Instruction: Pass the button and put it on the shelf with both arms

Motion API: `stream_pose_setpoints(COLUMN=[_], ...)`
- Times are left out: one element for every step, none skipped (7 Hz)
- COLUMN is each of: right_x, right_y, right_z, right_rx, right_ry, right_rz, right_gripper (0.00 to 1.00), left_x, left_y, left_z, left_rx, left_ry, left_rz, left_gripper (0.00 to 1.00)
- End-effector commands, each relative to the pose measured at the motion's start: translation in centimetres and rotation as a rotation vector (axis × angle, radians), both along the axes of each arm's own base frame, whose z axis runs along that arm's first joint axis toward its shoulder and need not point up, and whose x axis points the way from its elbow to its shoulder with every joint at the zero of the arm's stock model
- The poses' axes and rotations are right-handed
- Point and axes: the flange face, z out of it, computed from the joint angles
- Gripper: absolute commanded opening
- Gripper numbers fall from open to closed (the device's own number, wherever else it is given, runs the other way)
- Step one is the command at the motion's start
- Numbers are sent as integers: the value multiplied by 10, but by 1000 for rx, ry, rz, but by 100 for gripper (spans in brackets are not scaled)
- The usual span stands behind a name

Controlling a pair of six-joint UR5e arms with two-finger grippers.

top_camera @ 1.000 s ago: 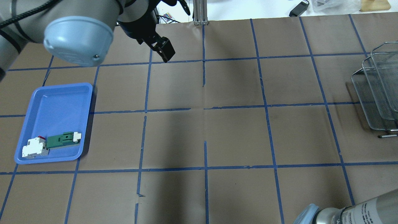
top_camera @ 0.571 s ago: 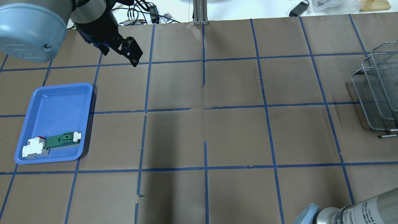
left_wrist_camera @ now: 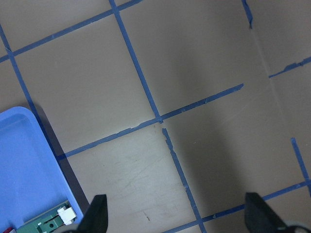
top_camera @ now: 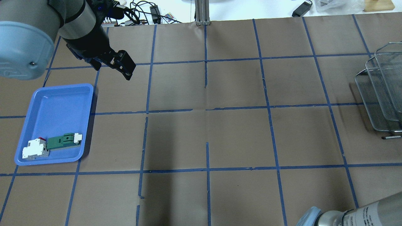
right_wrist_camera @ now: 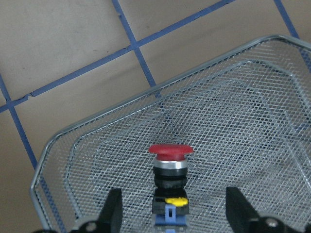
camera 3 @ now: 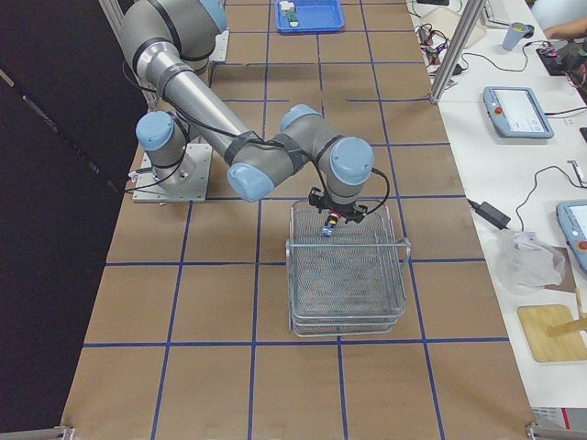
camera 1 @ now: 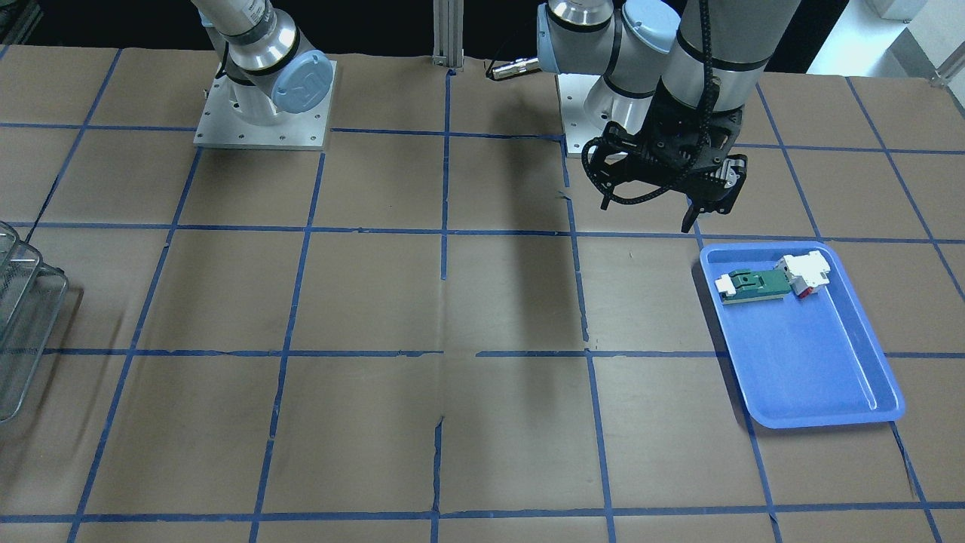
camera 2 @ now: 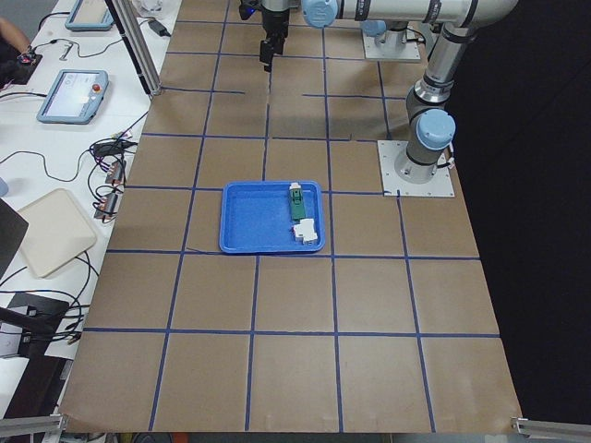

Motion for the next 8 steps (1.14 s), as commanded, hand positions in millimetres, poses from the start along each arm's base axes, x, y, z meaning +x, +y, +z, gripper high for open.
stream_pose_setpoints(right_x=[113, 188, 268, 336, 403, 462, 479, 474], right_y=[-27, -20, 7, 35, 65, 81, 83, 70], right_z=[38, 71, 103, 106, 103, 101, 104, 105], right_rx=[12, 19, 45, 74, 106, 123, 133, 137], right_ry=[27, 39, 43, 82, 78, 84, 76, 81], right_rz=[-89, -129, -262, -379, -546, -697, -859, -979], right_gripper=[87, 88, 91, 93, 95, 99, 100, 100], left_x=[0, 0, 1, 1, 2, 1, 0, 0], left_y=[1, 1, 1, 2, 2, 1, 0, -1], left_z=[0, 0, 0, 1, 0, -1, -1, -2], left_rx=[1, -1, 1, -1, 7, -1, -11, -12], left_ry=[0, 0, -1, 0, 5, 17, 27, 29], left_rz=[1, 1, 1, 21, 84, 163, 269, 286], left_gripper=[100, 100, 100, 100, 100, 100, 100, 100])
